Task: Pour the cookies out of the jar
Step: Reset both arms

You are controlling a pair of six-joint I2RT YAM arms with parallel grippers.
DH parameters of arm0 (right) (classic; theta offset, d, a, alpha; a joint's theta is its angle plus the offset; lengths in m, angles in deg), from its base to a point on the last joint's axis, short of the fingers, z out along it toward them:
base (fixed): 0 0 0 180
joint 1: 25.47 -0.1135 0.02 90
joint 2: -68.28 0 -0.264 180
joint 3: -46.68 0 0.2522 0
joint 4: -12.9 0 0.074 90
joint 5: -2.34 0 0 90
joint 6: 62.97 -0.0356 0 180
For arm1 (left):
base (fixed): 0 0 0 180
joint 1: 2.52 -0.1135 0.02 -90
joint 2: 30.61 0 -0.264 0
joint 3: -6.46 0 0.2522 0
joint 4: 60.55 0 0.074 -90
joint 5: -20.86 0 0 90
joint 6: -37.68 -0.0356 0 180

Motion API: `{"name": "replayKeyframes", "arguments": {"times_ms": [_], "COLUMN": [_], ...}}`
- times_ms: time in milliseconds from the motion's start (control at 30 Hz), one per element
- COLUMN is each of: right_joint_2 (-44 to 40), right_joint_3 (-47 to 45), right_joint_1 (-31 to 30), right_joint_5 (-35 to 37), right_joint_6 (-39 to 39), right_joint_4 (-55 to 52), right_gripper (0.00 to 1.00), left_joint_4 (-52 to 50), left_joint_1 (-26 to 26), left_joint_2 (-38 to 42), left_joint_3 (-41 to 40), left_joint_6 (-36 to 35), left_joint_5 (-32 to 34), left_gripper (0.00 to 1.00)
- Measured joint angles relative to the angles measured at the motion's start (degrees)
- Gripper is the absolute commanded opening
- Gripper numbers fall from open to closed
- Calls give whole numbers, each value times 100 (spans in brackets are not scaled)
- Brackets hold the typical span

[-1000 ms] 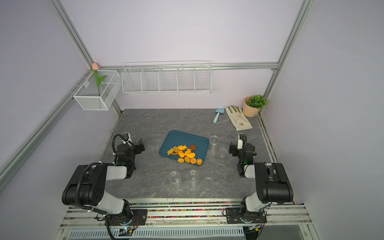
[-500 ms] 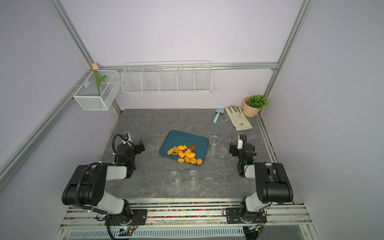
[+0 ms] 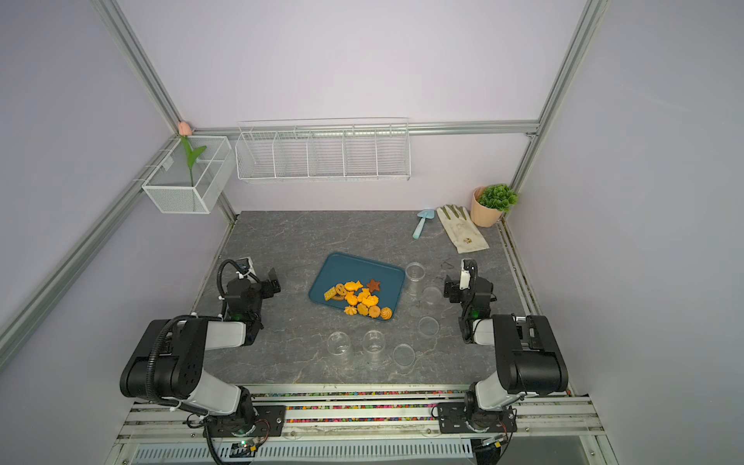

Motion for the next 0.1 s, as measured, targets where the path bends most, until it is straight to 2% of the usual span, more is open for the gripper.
{"name": "replayKeyframes", "arguments": {"times_ms": [100], "right_joint_2": [0], "right_joint_3": [0], "right_joint_1": [0], "right_joint_5": [0], "right_joint_6": [0], "right_joint_4": [-9], "right_gripper": [89], "left_joint_4": [-2], "left_joint_1": [0], "left_joint_2": [0], "left_joint_3": [0], "left_joint_6": [0], "left_joint_5": [0], "left_gripper": [99]}}
